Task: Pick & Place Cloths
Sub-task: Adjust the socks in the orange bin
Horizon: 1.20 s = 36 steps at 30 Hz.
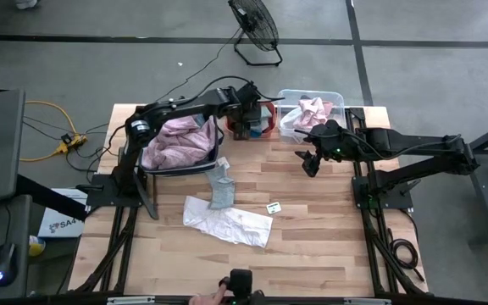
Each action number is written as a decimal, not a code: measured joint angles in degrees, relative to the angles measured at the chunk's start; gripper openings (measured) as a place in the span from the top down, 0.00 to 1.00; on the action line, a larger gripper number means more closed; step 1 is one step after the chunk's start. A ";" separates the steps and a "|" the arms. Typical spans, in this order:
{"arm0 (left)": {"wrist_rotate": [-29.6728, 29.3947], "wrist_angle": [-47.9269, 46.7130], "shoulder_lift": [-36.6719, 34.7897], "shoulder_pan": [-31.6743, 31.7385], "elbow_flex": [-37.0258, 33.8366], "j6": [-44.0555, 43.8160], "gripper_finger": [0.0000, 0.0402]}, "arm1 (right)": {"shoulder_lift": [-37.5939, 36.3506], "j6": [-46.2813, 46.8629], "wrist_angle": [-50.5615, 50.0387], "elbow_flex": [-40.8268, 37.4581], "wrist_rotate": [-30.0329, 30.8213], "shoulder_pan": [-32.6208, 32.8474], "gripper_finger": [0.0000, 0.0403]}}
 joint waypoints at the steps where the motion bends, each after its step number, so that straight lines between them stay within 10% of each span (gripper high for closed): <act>1: 0.46 0.90 0.35 -0.04 0.02 -0.50 0.55 | 0.00 -0.01 0.02 0.00 0.06 0.00 0.36; 36: 9.02 -6.40 2.68 -0.17 5.15 -1.99 0.55 | 0.00 1.44 -0.05 0.00 0.21 0.00 0.36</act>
